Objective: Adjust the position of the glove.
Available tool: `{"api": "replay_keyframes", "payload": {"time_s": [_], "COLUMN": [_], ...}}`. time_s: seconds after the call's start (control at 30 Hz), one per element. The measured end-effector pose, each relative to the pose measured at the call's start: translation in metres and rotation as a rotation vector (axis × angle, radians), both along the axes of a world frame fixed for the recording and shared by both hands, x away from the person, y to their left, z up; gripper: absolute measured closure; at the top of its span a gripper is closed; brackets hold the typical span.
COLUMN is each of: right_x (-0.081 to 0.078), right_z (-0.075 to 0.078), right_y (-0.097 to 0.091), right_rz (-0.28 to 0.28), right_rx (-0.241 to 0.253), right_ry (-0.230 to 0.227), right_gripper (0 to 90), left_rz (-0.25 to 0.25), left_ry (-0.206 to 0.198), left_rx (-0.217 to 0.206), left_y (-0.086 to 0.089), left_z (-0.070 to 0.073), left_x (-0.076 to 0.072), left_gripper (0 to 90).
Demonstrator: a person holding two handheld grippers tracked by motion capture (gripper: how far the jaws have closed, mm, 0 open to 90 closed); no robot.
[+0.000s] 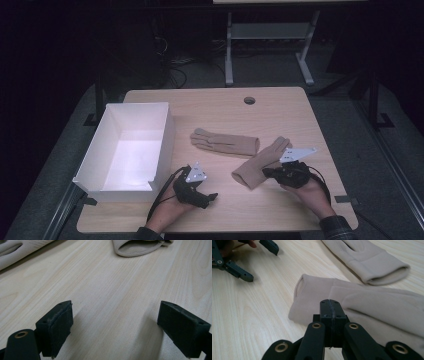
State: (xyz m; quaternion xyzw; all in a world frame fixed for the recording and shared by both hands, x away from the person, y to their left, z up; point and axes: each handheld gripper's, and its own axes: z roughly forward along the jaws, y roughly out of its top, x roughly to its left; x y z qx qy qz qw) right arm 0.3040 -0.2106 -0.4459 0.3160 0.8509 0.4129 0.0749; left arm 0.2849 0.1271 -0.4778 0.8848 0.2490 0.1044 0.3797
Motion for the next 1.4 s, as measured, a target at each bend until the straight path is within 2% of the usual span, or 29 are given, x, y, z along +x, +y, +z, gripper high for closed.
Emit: {"api": "replay_keyframes", "payload": {"time_s": [0.6, 0.87, 1.0, 1.03, 1.07, 1.23, 1.4], "right_x": [0.022, 0.031, 0.033, 0.033, 0.033, 0.031, 0.028], "right_z": [-0.002, -0.012, -0.02, -0.02, -0.024, -0.024, -0.024], "right_y": [0.041, 0.06, 0.069, 0.069, 0.072, 0.071, 0.066], "right_rz": [0.049, 0.065, 0.073, 0.073, 0.077, 0.08, 0.082], "right_rx": [0.009, -0.011, -0.049, -0.049, -0.086, -0.086, -0.084], "right_ry": [-0.013, -0.002, 0.011, 0.011, 0.001, -0.006, 0.012], "right_gripper": [90.0, 90.0, 90.0, 90.0, 90.0, 90.0, 90.0], "left_rz": [-0.001, 0.001, -0.001, -0.001, -0.003, -0.003, -0.003], "left_ry": [-0.003, 0.001, 0.002, 0.002, 0.001, 0.001, 0.002], "left_rx": [0.003, 0.0, 0.004, 0.004, 0.007, 0.006, 0.006], "left_y": [0.0, 0.0, 0.0, 0.0, 0.0, 0.0, 0.0], "left_z": [0.0, 0.0, 0.0, 0.0, 0.0, 0.0, 0.0], "left_x": [0.0, 0.0, 0.0, 0.0, 0.0, 0.0, 0.0], "left_gripper": [12.5, 12.6, 12.6, 12.6, 12.6, 12.6, 12.6]}}
